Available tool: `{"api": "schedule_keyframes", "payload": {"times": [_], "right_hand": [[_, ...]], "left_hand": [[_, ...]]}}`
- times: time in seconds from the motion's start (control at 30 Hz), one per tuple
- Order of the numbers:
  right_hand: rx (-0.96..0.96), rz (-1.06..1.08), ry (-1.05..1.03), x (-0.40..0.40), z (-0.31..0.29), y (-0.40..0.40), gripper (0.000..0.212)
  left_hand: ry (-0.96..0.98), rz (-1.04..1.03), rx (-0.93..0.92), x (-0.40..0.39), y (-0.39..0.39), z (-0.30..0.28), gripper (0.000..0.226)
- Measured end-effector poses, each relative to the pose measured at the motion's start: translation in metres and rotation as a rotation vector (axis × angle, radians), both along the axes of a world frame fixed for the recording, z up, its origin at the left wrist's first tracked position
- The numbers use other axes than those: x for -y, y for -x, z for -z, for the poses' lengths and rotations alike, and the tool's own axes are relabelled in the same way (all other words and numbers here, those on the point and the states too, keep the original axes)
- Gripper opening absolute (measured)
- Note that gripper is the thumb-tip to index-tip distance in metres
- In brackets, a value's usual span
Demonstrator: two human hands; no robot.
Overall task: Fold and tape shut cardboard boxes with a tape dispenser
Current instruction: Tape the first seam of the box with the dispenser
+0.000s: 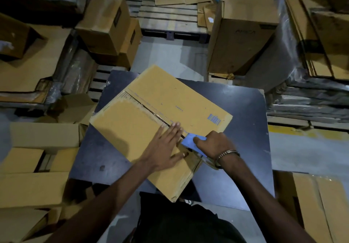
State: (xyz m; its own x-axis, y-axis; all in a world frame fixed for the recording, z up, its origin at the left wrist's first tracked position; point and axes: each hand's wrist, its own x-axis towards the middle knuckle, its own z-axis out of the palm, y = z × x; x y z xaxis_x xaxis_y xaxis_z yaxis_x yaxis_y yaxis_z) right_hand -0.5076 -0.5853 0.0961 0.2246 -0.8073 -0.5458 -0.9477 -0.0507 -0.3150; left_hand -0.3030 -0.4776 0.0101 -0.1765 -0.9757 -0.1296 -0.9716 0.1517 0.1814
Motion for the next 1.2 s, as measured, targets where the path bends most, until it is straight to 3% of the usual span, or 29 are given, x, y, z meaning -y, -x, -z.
{"api": "schedule_keyframes", "payload": {"times": [0.17, 0.4, 0.77, 0.97, 1.2], "right_hand": [[-0.027, -0.063, -0.002, -0.001, -0.006, -0.002, 0.061], [0.103, 0.007, -0.008, -0.008, -0.006, 0.019, 0.064], [0.118, -0.006, 0.039, -0.028, 0.012, 0.103, 0.072], [0.184, 0.025, 0.066, -0.034, 0.023, 0.111, 0.069], [0.222, 0.047, -0.005, -0.029, 0.033, 0.094, 0.074]], "left_hand": [[0.022, -0.082, 0.063, -0.014, 0.017, 0.003, 0.087], [0.015, -0.124, 0.051, -0.013, 0.016, 0.006, 0.089], [0.010, -0.159, 0.031, -0.011, 0.017, 0.001, 0.092], [-0.030, 0.064, 0.022, -0.015, 0.069, -0.011, 0.117], [0.022, 0.004, 0.045, -0.002, 0.066, 0.005, 0.097]]}}
